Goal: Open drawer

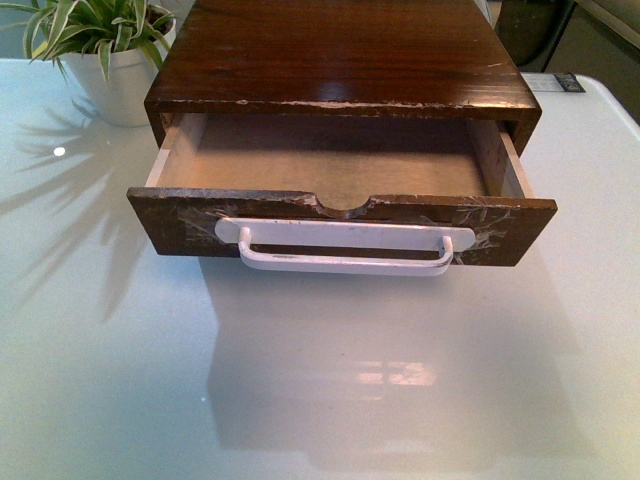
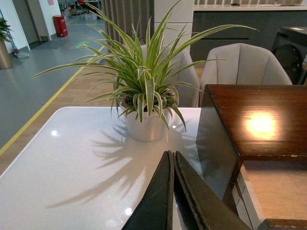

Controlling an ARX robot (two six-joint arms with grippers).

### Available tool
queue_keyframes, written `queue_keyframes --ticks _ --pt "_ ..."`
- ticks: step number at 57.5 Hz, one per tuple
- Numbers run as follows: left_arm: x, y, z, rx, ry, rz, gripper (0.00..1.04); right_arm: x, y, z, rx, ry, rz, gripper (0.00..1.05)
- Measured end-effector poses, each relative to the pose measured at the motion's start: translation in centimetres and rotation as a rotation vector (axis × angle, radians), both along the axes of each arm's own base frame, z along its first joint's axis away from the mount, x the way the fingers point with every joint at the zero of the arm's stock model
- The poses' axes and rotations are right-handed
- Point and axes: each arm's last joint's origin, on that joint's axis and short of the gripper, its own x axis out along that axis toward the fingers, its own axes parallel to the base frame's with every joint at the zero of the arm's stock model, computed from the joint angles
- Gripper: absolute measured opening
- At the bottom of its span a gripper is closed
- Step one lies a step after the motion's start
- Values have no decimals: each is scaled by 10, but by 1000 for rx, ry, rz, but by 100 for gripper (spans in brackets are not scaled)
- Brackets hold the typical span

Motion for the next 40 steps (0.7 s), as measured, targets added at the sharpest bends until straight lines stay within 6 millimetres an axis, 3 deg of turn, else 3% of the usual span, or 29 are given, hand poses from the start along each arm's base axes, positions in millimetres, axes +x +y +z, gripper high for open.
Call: queue_keyframes --ticks 9,40 --pt "-12 0 -10 0 19 8 2 -7 0 -1 0 6 -2 2" --pt "-36 0 -2 0 -10 8 2 -27 0 4 0 -11 -1 2"
